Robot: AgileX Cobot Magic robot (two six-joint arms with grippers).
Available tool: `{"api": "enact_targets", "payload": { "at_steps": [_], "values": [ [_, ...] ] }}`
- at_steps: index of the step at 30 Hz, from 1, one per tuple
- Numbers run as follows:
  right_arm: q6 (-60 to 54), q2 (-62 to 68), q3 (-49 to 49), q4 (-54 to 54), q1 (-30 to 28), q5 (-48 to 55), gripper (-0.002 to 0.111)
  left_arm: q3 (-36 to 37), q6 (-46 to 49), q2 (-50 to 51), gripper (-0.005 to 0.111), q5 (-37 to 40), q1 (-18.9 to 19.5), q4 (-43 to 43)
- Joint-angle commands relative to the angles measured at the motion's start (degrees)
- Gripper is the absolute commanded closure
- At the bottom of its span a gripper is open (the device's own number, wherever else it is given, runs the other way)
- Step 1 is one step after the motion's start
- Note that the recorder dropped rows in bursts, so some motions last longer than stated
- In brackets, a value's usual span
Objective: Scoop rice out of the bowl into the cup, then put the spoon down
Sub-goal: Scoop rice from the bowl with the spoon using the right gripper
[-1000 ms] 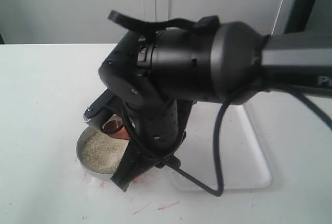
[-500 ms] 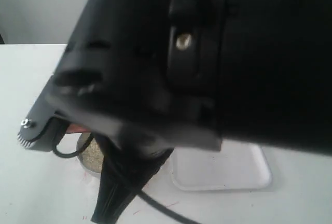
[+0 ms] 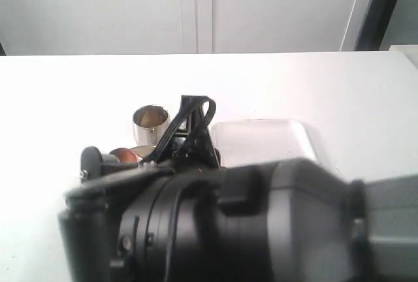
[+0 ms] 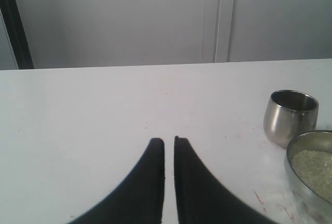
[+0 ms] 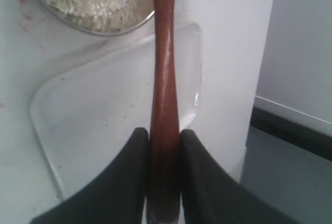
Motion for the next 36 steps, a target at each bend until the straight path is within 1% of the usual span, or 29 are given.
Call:
{"api": "enact_targets", "payload": {
  "at_steps": [1, 5, 10, 14, 17, 25, 36],
  "values": [
    [7.4, 1.8, 5.1, -9.8, -0.2, 0.3, 0.108, -0.4, -0.1, -0.1, 0.092, -0.3, -0.2, -0.3],
    [8.1, 3.2, 6.5, -12.0, -1.1, 0.3, 0.108, -0.4, -0.1, -0.1, 0.092, -0.3, -0.2, -0.3],
    [8.1, 4.8, 6.5, -13.3, -4.7, 0.3, 0.108, -0.4, -0.1, -0.1, 0.092, -0.3, -0.2, -0.3],
    [7.8, 5.0, 6.5, -13.8, -6.4, 0.3, 0.108, -0.4, -0.1, -0.1, 0.092, -0.3, -0.2, -0.3],
    [7.3, 5.0, 6.5, -13.8, -6.7, 0.3, 0.108, -0.4, -0.1, -0.1, 0.092, -0.3, -0.2, -0.3],
    [7.3, 5.1, 6.5, -12.5, -6.7, -5.2, 0.108, -0.4, -0.1, -0.1, 0.092, -0.3, -0.2, -0.3],
    [8.8, 10.2, 4.9, -13.8, -6.7, -5.4, 0.108, -0.4, -0.1, -0.1, 0.092, -0.3, -0.2, -0.3]
  ]
}}
